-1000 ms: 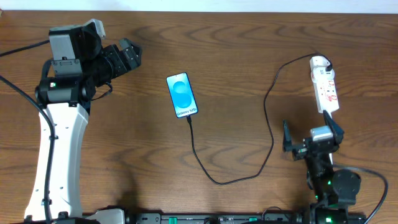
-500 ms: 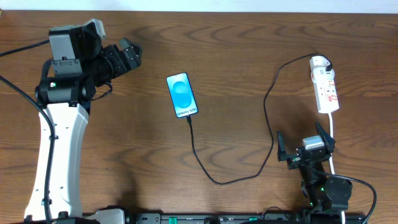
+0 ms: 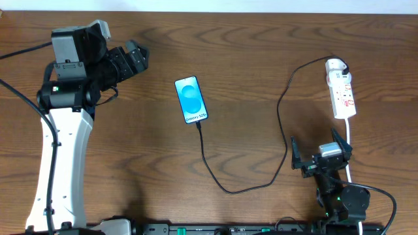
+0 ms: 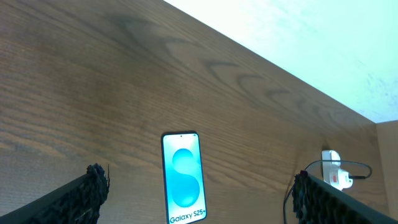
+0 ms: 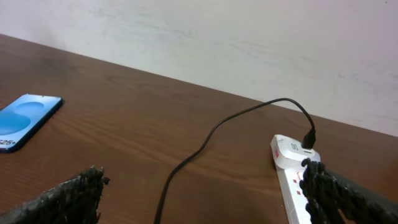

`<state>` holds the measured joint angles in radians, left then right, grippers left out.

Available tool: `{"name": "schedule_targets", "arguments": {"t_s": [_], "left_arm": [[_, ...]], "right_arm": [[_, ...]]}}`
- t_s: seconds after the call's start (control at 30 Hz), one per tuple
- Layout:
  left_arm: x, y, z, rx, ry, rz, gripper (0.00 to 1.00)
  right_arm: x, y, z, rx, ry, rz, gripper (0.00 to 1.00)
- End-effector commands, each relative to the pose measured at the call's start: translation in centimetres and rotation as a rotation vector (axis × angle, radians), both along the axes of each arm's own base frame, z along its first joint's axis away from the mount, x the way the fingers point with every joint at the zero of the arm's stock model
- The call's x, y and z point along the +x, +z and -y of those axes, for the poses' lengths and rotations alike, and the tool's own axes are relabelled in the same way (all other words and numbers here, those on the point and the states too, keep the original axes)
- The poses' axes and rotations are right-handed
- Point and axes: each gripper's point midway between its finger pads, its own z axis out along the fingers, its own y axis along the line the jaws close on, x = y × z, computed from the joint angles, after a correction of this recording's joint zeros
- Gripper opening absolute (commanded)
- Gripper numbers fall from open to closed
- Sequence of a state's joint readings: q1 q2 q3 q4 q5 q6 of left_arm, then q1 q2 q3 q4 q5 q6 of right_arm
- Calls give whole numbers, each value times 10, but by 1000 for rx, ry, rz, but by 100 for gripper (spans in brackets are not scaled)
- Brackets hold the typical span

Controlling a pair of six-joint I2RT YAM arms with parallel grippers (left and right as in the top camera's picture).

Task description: Plug charger to phone and switch on socket

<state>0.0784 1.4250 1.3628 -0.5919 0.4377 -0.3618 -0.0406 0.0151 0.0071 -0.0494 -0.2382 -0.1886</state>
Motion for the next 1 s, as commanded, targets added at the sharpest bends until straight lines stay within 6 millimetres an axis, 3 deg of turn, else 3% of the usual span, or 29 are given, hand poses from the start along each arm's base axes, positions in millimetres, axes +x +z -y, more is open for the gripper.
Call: {"name": "schedule_targets", "arguments": {"t_s": [0.0,0.57,0.67,0.97], "left_arm": [[0,0,-3,13,5,4,96],[-1,-1,-3,13,5,-1,96],[-2,1,-11,51,39,8,96],[-39,10,-14,343,-136,213,96]], "right_arm": [[-1,0,-4,12,18,-1,99],[-1,0,-4,12,18,-1,99],[-1,0,-4,12,18,-1,99],[-1,0,-4,12,18,-1,99]]}}
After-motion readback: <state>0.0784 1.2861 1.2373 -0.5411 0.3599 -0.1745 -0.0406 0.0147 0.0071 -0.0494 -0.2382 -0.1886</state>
